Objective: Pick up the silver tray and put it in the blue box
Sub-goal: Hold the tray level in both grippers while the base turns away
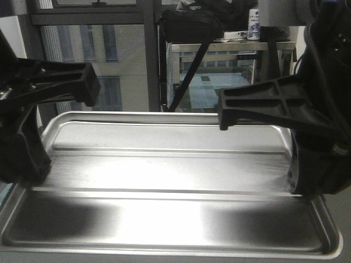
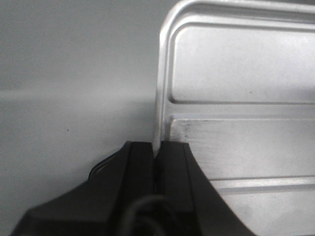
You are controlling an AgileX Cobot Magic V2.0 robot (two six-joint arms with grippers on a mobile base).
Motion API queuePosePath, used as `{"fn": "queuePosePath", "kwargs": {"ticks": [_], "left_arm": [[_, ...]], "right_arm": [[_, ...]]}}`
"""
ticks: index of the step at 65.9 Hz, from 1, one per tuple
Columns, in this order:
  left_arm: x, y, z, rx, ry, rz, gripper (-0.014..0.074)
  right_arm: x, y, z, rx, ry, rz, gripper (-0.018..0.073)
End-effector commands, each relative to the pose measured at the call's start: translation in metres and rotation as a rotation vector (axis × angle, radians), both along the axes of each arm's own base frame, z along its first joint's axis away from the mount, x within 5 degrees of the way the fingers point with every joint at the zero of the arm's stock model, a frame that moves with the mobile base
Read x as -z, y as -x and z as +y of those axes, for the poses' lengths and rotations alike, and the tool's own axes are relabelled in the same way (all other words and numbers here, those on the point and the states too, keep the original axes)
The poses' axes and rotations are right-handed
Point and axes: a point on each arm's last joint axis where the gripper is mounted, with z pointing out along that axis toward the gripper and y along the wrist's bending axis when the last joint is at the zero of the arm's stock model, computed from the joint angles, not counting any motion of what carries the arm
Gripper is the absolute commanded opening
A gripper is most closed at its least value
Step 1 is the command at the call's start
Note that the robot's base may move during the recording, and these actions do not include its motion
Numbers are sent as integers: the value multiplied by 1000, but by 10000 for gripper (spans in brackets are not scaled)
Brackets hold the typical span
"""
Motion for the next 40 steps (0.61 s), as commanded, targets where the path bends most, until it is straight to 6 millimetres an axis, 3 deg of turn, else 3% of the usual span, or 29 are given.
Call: {"fn": "queuePosePath", "kwargs": {"ticks": [1,40], "left_arm": [[-13,0,1,14,19,-48,-104],[-13,0,1,14,19,-48,-104]], "right_arm": [[-15,-2,-5,-7,20,-58,48],[-15,-2,-5,-7,20,-58,48]]}}
